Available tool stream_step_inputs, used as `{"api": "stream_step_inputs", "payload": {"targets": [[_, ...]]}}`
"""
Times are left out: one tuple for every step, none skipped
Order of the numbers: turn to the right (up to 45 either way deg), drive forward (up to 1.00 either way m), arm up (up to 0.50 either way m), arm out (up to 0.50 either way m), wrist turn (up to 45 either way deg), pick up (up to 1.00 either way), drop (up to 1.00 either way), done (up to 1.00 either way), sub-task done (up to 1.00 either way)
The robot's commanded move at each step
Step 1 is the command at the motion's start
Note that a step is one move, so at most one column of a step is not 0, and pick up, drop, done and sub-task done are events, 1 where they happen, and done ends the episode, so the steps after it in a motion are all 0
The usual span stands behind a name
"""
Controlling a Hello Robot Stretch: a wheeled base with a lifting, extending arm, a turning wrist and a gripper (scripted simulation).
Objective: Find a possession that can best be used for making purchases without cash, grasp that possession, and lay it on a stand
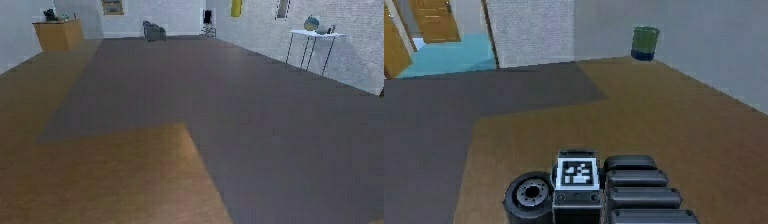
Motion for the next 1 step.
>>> {"api": "stream_step_inputs", "payload": {"targets": [[0.0,1.00,0.00,0.00,0.0,0.00,0.00,0.00,0.00]]}}
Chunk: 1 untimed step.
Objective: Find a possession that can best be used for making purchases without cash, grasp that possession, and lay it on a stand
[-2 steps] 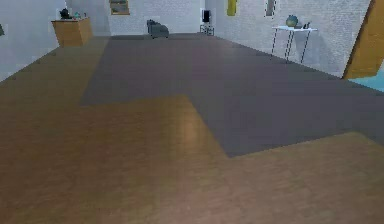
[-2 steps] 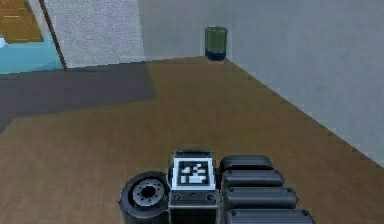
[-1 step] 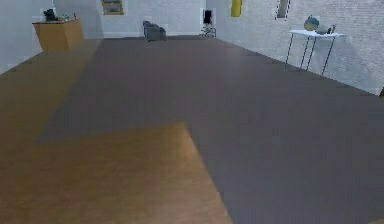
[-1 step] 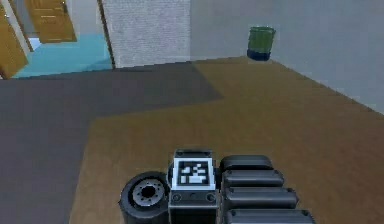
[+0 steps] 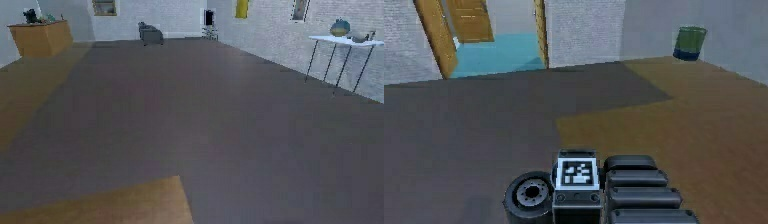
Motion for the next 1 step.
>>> {"api": "stream_step_inputs", "payload": {"targets": [[0.0,1.00,0.00,0.00,0.0,0.00,0.00,0.00,0.00]]}}
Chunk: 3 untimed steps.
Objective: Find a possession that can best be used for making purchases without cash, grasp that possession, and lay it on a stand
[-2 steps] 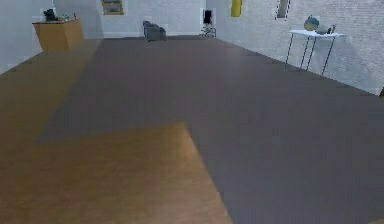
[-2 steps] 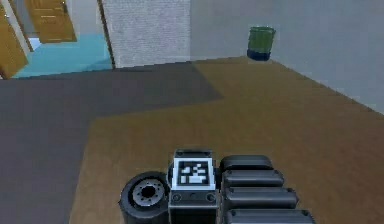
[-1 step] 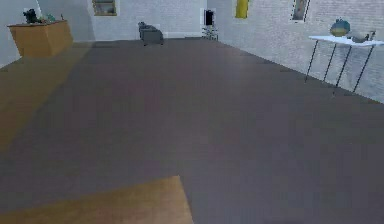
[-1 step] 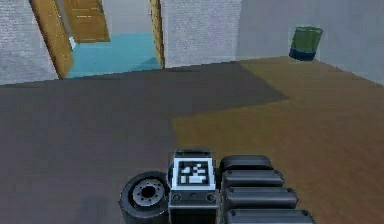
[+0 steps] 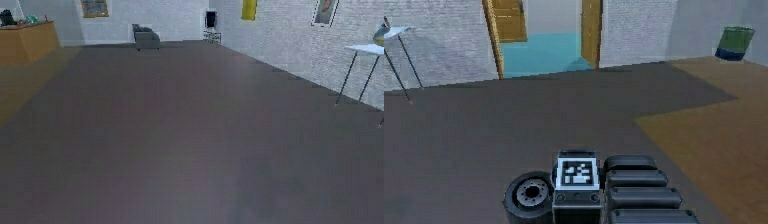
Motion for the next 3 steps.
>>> {"api": "stream_step_inputs", "payload": {"targets": [[0.0,1.00,0.00,0.00,0.0,0.00,0.00,0.00,0.00],[0.0,1.00,0.00,0.00,0.0,0.00,0.00,0.00,0.00],[0.0,1.00,0.00,0.00,0.0,0.00,0.00,0.00,0.00]]}}
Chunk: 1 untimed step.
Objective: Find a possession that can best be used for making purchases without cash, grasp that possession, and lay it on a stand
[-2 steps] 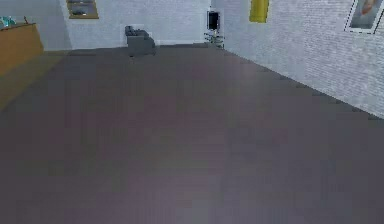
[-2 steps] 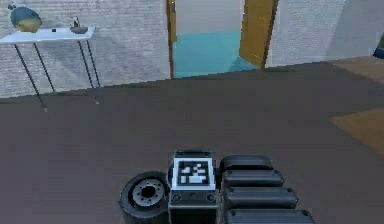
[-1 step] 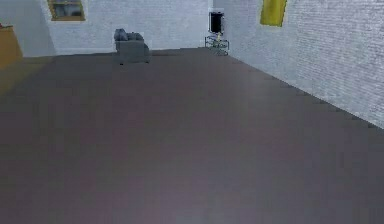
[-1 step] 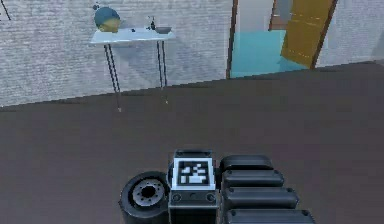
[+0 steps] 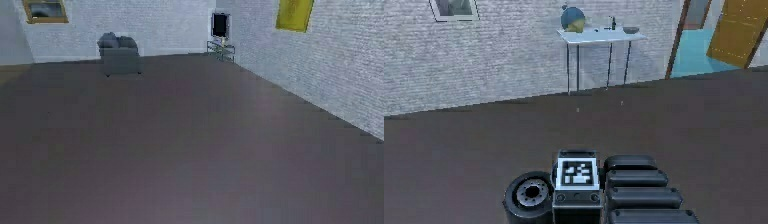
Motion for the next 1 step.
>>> {"api": "stream_step_inputs", "payload": {"targets": [[0.0,1.00,0.00,0.00,0.0,0.00,0.00,0.00,0.00]]}}
